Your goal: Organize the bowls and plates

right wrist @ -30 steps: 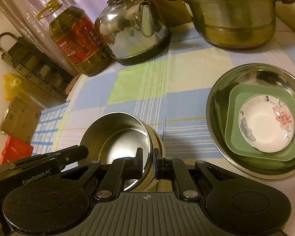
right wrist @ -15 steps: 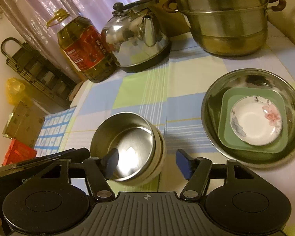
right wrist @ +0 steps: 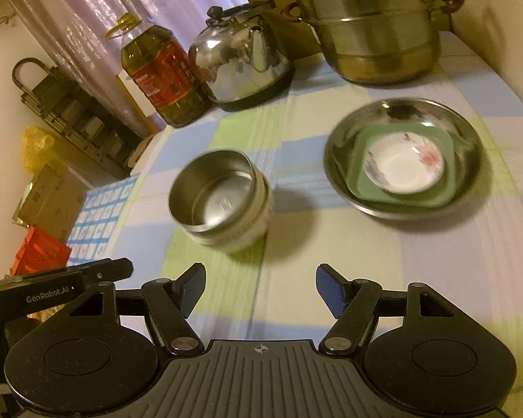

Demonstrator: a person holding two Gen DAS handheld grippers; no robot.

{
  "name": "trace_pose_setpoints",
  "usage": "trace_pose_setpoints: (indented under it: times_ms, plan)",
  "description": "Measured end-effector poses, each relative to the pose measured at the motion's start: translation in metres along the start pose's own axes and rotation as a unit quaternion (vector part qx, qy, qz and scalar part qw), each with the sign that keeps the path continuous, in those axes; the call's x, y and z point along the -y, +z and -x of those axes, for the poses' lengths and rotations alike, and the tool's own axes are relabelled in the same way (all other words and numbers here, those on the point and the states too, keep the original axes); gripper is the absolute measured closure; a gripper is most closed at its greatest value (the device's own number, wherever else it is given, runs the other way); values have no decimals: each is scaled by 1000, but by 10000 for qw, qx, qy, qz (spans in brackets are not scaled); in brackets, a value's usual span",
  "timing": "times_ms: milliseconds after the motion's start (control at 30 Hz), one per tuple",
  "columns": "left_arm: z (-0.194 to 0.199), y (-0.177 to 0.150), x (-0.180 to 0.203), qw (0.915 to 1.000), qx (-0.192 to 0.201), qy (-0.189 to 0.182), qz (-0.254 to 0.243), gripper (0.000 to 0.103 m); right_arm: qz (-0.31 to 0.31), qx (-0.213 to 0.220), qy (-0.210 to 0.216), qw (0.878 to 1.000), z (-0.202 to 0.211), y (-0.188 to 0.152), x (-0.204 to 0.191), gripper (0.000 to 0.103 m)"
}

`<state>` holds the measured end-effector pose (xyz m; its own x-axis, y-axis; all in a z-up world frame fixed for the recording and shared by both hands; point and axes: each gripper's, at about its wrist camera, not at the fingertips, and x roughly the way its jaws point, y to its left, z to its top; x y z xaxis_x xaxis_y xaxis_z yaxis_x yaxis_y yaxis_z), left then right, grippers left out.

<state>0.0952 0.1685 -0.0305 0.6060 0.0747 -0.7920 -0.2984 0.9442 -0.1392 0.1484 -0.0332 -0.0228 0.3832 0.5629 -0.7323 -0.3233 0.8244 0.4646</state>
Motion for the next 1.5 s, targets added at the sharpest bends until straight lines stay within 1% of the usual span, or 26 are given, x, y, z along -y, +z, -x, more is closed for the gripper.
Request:
trace_pose_setpoints:
  times_ms: [300, 433, 667, 1000, 1300, 1500]
  plan:
    - [11, -46, 10, 9992, -360, 39, 138, 71, -45, -319, -331, 9989, 32, -43, 26, 31]
    - [15, -59, 19, 9990, -418, 62, 128, 71, 3, -398, -485, 9980, 44, -57, 36, 31]
    - [20, -76, 40, 9990, -425, 52, 86, 71, 80, -519, -638, 9966, 58, -73, 49, 31]
    - [25, -93, 59, 9988, -466, 122, 129, 71, 90, -610, -628, 9961, 72, -86, 68, 31]
    - [34, -102, 69, 9985, -435, 260, 202, 71, 193, -680, -499, 9962, 74, -88, 71, 31]
    - [38, -105, 71, 9984, -424, 315, 203, 71, 279, -776, -398, 9958, 68, -91, 67, 31]
